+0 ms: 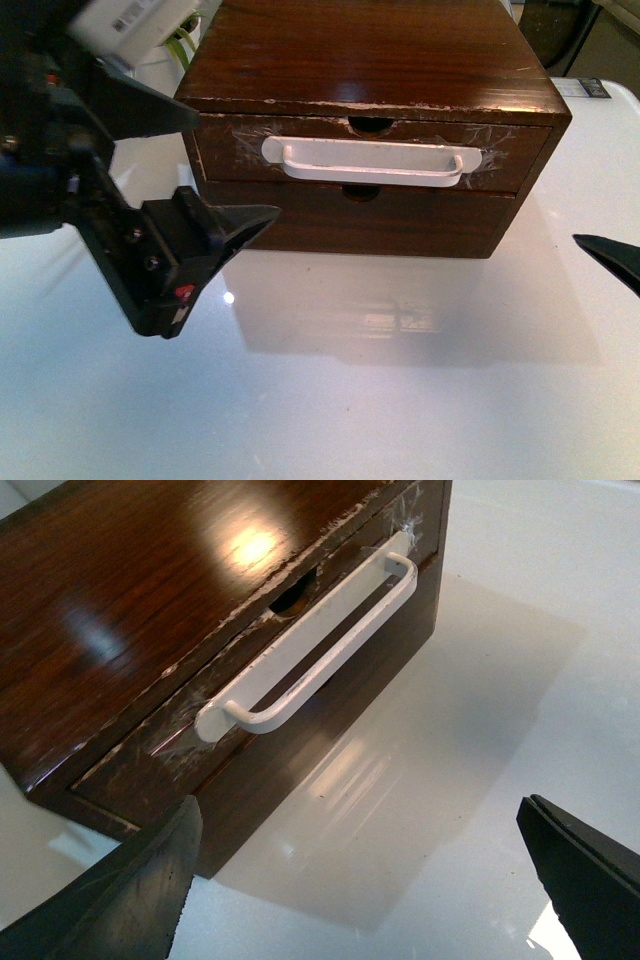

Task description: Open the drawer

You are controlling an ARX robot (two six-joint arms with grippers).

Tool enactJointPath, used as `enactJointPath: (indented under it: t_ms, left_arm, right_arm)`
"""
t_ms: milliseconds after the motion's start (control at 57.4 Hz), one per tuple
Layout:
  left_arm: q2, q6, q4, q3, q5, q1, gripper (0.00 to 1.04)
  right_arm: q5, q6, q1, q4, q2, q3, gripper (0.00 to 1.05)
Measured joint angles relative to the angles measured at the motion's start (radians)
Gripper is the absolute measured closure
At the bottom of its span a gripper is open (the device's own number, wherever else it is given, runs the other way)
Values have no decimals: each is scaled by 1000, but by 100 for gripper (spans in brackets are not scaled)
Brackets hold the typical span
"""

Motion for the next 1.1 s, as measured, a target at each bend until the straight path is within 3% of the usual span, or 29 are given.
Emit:
enactJointPath:
  t_ms: [400,1097]
  left_arm:
    - [285,268,-58,242,52,-8,8]
    - [455,422,-175,438,110,-64,8]
  right_arm:
    - [-92,-232,72,-16,351,235,9]
    - [-133,-324,109,-106,525,410,9]
